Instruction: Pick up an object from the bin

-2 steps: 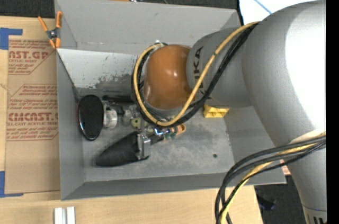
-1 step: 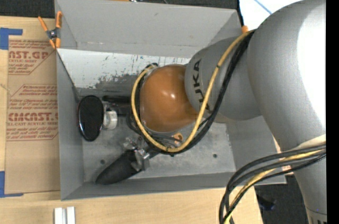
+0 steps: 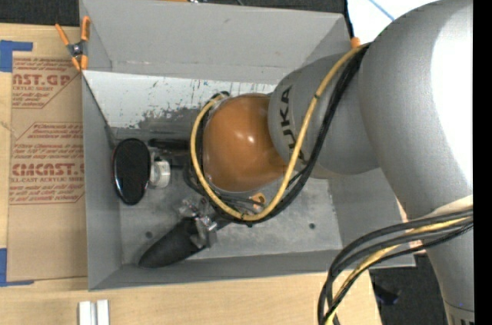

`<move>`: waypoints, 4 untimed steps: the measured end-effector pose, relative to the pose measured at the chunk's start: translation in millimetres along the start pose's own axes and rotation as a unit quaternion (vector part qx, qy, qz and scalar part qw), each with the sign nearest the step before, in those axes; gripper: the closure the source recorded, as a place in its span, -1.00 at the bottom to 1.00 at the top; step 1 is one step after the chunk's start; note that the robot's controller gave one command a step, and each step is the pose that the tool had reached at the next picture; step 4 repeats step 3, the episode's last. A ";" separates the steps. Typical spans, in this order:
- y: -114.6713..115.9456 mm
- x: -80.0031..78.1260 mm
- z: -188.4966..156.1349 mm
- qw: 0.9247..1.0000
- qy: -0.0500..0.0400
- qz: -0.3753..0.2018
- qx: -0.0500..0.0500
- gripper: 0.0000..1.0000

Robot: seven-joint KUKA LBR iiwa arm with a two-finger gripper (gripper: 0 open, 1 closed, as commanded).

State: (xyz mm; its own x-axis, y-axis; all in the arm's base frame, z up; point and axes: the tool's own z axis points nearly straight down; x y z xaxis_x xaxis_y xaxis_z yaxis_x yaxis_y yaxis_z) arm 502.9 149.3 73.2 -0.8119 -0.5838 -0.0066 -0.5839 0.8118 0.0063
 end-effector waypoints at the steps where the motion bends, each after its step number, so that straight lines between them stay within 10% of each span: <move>1: 1.2 1.4 -19.5 1.000 0.002 0.000 -0.001 1.00; 4: 2.2 1.1 -48.8 1.000 0.002 -0.001 -0.001 1.00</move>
Offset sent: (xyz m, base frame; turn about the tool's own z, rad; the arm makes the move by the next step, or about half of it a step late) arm -0.0013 -0.0001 0.0190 0.0000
